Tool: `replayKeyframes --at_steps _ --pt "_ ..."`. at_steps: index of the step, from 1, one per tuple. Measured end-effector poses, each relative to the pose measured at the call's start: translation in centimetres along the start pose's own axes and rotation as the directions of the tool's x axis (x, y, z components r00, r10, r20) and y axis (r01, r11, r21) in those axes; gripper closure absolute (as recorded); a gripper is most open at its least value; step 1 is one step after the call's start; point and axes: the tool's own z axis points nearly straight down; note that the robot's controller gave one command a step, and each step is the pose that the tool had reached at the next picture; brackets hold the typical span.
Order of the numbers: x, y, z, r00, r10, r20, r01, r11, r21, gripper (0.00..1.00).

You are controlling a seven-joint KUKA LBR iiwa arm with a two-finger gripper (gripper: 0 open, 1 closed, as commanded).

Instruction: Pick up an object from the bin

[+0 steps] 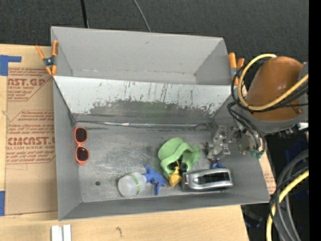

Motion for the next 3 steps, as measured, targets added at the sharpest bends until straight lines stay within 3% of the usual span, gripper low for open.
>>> replayKeyframes --at_steps 1,2,3 --pt "-0.2 -3.3 -5.3 0.996 0.094 0.006 -0.094 0.996 0.0 1.0" --pt "-1.0 1.0 5.4 1.0 -0.006 -0.001 0.006 1.0 -0.001 0.0" --pt "-1.1 0.8 5.1 1.0 -0.005 0.005 0.005 1.0 0.001 0.0"
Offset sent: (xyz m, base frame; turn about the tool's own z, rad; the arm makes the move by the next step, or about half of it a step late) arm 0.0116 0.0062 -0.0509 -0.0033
